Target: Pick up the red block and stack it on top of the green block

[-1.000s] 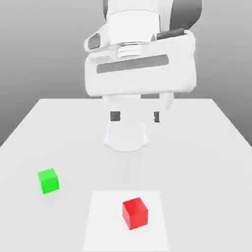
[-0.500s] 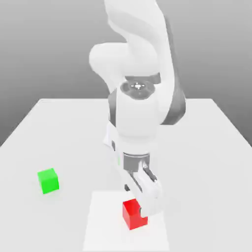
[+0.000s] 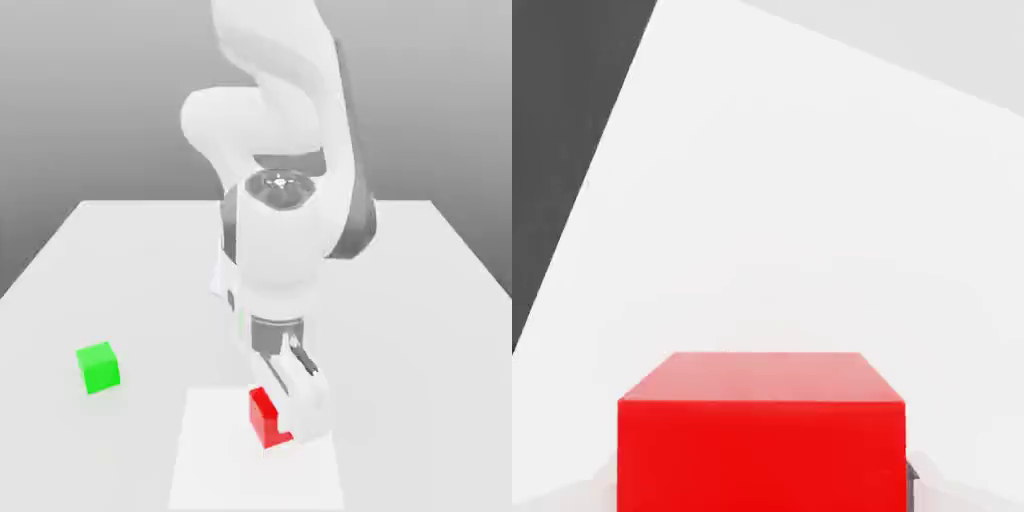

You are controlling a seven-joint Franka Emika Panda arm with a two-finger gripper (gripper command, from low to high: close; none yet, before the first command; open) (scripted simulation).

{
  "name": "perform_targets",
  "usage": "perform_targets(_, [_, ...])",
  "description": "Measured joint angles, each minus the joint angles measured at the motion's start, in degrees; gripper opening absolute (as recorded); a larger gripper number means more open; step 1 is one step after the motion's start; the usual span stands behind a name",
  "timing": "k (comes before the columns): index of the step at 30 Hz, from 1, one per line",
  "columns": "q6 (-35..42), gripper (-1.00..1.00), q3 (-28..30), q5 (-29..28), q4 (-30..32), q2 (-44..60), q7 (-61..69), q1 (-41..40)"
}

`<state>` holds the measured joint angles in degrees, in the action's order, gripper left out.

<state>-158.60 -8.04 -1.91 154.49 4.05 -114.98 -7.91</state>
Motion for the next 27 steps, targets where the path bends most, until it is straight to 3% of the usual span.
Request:
perform_targets(9, [3.09,-1.0,7.9,0.84,4.54,-7.71,24.45,-14.27])
perform_targets(17, [5.2,-1.0,18.57,-2.27,8.6,-13.91,44.13,-22.5])
perform_targets(24, [-6.36,-1.0,19.95,3.89,8.57,-2.13,50.98,-21.8])
perform_targets(25, [-7.67,1.0,19.43,4.95,8.51,-0.73,51.75,-22.04])
perform_targets(27, [-7.67,1.0,19.43,4.95,8.51,-0.73,51.74,-22.03])
